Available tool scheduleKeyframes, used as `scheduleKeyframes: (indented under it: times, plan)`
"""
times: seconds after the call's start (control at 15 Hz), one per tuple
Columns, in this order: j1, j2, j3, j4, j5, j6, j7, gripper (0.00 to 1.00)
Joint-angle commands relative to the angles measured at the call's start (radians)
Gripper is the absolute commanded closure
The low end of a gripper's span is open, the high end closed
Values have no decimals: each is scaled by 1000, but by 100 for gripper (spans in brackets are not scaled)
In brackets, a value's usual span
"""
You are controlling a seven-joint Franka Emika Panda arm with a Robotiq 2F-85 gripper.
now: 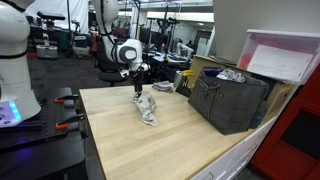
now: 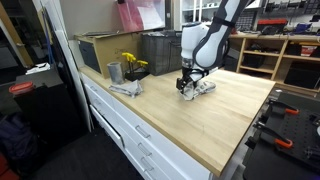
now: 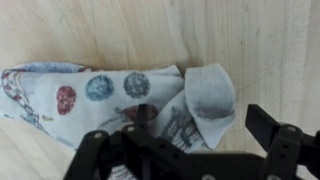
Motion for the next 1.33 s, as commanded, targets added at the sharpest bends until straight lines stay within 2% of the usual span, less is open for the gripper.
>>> scheduleKeyframes:
  times: [0.0, 0.4, 0.53, 0.67, 0.87, 1.07, 1.27]
  plan:
    - [-37, 81, 5, 103, -14, 11, -21, 27]
    - [-67, 79, 44, 120, 26, -22, -29, 73]
    - [-57, 66, 30, 109, 20, -34, -20, 88]
    - [-16, 48, -24, 94, -5, -50, 17, 100]
    - [42, 8, -105, 78, -36, -64, 67, 97]
    - [122, -32, -221, 71, -100, -66, 158, 98]
    - [255, -22, -438, 79, -271, -74, 347, 98]
